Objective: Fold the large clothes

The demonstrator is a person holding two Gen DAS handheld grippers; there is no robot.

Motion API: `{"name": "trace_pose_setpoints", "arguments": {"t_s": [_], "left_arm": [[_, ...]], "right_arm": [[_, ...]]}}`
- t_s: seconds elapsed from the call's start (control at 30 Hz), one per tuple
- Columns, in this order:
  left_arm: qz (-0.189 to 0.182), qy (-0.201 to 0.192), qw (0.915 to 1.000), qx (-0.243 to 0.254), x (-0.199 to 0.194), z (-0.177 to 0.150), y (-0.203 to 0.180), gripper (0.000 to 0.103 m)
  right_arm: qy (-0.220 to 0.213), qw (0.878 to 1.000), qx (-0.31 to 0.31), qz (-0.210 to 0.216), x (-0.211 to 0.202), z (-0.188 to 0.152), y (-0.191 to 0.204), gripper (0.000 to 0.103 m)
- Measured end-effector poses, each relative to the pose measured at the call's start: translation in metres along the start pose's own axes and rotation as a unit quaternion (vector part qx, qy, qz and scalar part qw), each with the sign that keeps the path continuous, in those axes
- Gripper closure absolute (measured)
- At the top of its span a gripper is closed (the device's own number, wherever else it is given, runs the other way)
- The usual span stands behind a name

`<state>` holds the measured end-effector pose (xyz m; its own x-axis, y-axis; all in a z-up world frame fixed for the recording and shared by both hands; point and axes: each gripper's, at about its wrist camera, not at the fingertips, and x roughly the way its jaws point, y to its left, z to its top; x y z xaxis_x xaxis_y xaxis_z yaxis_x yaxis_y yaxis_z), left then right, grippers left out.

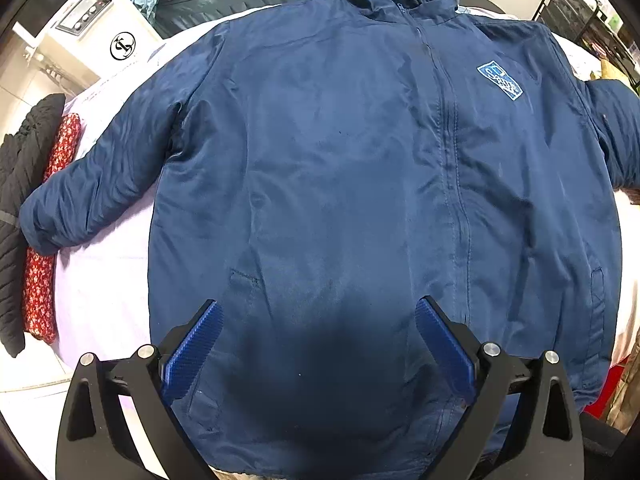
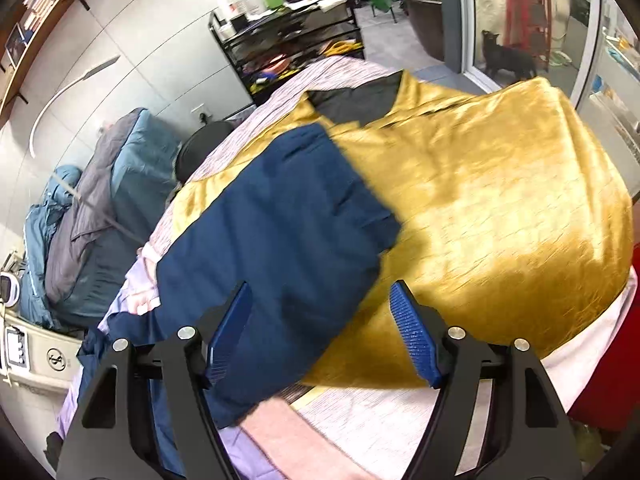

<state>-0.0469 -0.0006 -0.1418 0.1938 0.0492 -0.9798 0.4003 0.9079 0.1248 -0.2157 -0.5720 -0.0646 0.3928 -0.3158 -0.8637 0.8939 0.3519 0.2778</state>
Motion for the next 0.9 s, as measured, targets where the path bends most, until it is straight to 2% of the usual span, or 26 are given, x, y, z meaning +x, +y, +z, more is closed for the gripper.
{"name": "trace_pose_setpoints", "arguments": {"t_s": [0.1,0.17,0.3,0.33,0.43,0.5,0.63,0.73,0.8,0.9], "left_arm": [[0.001,0.004,1.0,0.0,0.001,-0.001,-0.002,0.008],[0.002,0.005,1.0,0.003,0.001,-0.002,-0.004,0.008],[0.006,0.002,0.9999,0.008,-0.001,-0.004,-0.007,0.008],[0.005,0.002,1.0,0.008,-0.001,-0.004,-0.007,0.008],[0.007,0.005,1.0,0.004,-0.001,-0.005,-0.007,0.008],[0.008,0.005,1.0,0.001,-0.001,-0.007,-0.005,0.008],[0.011,0.003,0.9999,-0.009,-0.003,-0.009,0.0,0.008],[0.011,-0.001,0.9998,-0.019,-0.005,-0.011,0.006,0.008],[0.008,0.001,0.9996,-0.027,-0.003,-0.012,0.009,0.008],[0.001,0.009,0.9993,-0.036,0.001,-0.013,0.011,0.008]], "right_arm": [[-0.002,1.0,0.02,-0.001,0.005,0.011,-0.014,0.033],[0.0,0.999,0.035,0.017,0.012,0.016,-0.021,0.043],[0.017,0.996,0.055,0.076,0.025,0.023,-0.02,0.046],[0.015,0.996,0.049,0.078,0.026,0.023,-0.015,0.05],[0.018,0.996,0.036,0.083,0.031,0.021,-0.008,0.083],[0.011,0.995,0.034,0.088,0.026,0.021,-0.006,0.086],[-0.054,0.998,0.004,0.031,-0.005,0.033,-0.004,0.088],[-0.109,0.994,-0.001,-0.019,-0.033,0.051,-0.015,0.089],[-0.102,0.995,0.016,-0.015,-0.034,0.063,-0.03,0.089],[-0.094,0.995,0.022,-0.011,-0.028,0.06,-0.033,0.089]]}}
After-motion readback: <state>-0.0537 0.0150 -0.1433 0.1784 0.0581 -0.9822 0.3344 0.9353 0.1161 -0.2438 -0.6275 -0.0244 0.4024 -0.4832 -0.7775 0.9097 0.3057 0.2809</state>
